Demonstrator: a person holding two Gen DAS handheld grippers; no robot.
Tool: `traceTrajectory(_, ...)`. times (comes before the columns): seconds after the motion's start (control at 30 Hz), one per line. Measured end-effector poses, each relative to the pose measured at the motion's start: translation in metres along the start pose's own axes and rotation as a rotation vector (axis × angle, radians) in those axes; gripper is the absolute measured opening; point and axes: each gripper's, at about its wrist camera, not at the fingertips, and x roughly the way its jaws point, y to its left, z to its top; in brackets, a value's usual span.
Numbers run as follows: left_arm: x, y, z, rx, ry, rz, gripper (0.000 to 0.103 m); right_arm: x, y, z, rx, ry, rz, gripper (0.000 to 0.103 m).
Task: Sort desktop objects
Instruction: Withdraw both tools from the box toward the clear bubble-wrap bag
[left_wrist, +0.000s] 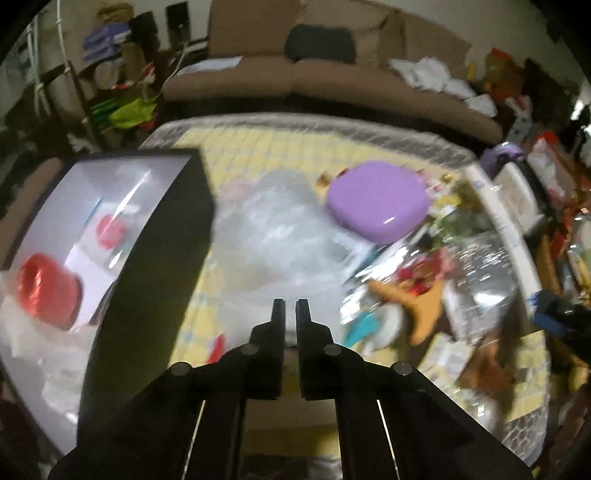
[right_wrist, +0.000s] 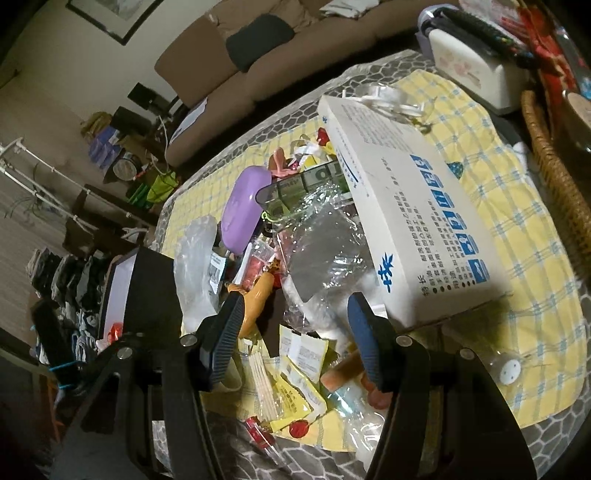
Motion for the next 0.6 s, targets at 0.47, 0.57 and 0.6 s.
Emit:
traceTrajectory(0.47, 0.065, -0.044, -0.025, 0.113, 0.114, 0.006, 0.005, -0.007, 0.013, 0.0, -0.036, -0.011, 0.006, 0.056)
traceTrajectory(0.57, 0.028, -0.017, -0.017, 0.012, 0.04, -0.056, 0.003, -0.004, 0.012, -0.001, -0.03, 0.006, -0.005, 0.056)
traceTrajectory(0.6, 0.01, -0.005, -0.015, -0.022, 0.007, -0.067, 0.003, -0.002, 0.013, -0.002, -0.034, 0.015, -0.009, 0.056)
